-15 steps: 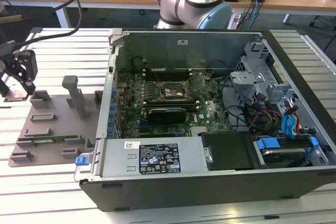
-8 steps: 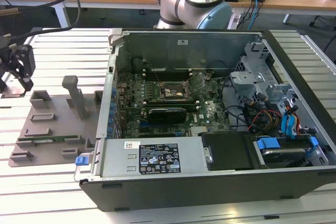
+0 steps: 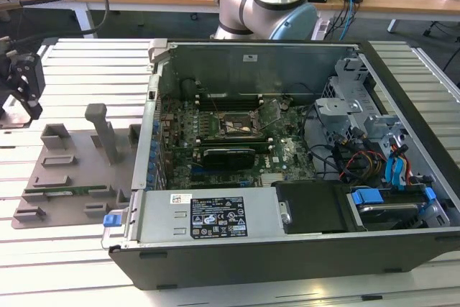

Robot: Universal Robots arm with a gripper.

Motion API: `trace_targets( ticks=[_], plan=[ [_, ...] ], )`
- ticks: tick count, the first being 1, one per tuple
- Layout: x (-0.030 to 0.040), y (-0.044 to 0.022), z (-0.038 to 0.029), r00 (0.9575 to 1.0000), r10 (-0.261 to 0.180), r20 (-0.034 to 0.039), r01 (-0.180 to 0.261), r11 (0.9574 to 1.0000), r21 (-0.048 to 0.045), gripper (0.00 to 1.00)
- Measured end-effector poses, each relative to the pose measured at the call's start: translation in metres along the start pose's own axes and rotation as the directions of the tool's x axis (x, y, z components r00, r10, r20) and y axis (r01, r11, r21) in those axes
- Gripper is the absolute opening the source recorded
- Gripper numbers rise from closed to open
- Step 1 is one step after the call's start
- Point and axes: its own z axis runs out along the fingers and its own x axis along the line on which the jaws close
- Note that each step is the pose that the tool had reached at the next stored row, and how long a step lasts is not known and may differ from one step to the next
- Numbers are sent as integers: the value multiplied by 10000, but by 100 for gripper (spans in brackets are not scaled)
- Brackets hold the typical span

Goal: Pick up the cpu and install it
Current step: 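Pick up the cpu and move it towards the insertion slot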

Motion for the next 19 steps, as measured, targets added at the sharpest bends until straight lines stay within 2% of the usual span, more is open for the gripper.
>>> trace_targets(
  ticks=[3, 8, 12, 19],
  plan=[
    [-2, 3, -54, 10000, -1, 0, 1, 10000, 3, 55],
    [-4, 6, -105, 10000, -1, -1, 1, 10000, 7, 55],
    [-7, 12, -192, 10000, -1, -1, 1, 10000, 13, 55],
    [-11, 25, -289, 10000, -2, -2, 2, 10000, 35, 55]
  ],
)
